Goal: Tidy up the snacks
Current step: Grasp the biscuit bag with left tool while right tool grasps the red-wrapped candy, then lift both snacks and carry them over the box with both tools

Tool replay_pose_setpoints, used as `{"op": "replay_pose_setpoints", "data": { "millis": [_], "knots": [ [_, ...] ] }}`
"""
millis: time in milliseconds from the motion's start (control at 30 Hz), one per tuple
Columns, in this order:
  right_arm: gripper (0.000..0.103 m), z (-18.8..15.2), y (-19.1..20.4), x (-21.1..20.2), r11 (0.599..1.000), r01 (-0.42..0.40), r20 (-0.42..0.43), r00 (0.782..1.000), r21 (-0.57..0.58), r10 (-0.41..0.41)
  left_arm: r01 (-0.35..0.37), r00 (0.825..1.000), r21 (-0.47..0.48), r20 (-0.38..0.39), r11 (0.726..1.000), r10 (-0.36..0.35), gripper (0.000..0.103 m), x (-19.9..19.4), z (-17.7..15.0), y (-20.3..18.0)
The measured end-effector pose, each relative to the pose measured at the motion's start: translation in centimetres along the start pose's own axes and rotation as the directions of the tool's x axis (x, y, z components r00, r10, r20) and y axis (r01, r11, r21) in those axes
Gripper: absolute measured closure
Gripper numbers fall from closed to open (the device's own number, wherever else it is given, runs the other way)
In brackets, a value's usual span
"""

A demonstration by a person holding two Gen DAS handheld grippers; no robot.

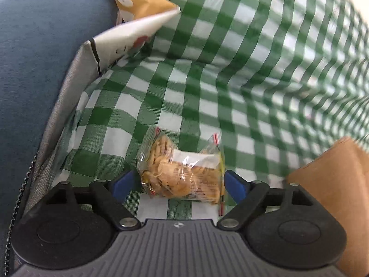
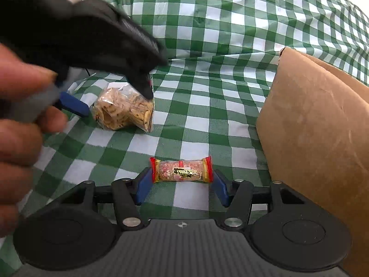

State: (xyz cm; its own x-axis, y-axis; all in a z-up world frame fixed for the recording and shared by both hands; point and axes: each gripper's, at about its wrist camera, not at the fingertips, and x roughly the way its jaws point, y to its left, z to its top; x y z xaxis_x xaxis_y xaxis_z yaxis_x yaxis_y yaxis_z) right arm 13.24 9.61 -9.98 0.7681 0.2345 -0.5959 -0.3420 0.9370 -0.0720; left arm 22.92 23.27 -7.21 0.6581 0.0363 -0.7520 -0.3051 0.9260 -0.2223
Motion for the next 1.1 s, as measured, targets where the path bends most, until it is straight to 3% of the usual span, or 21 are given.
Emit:
{"op": "replay_pose_setpoints", "data": {
  "millis": [100,200,367,533,700,1100],
  "knots": [
    [0.044,-0.2,-0.3,-0.1,1.000,-0.004,0.002,1.000,-0.014,0.004,0.002,1.000,0.024,-0.004,1.000,-0.002,0.017,0.9,-0.3,-0.8],
    [0.044,-0.3,-0.6,-0.2,1.000,-0.011,0.000,1.000,-0.016,0.011,-0.017,1.000,0.053,0.006,0.998,0.017,0.032,0.9,-0.6,-1.1],
    [0.044,-0.3,-0.4,-0.7,0.999,-0.015,-0.006,1.000,-0.043,0.014,-0.029,0.999,0.018,0.028,0.999,0.028,0.038,-0.8,-0.8,0.2],
    [0.045,-0.5,-0.1,-2.5,0.998,-0.037,-0.023,0.999,-0.052,0.036,-0.002,1.000,-0.083,0.022,0.997,0.004,0.039,-3.7,-1.4,1.9],
    [0.045,0.2,0.7,-6.5,0.993,-0.061,0.024,0.998,-0.106,0.063,-0.019,0.999,-0.035,0.044,0.999,0.020,0.039,-7.7,-3.0,1.8],
    [0.045,2.7,-4.2,-18.4,0.978,-0.085,0.183,0.976,-0.193,0.121,0.047,0.983,-0.024,0.178,0.999,-0.042,0.039,-19.7,-7.8,0.6]
  ]
}}
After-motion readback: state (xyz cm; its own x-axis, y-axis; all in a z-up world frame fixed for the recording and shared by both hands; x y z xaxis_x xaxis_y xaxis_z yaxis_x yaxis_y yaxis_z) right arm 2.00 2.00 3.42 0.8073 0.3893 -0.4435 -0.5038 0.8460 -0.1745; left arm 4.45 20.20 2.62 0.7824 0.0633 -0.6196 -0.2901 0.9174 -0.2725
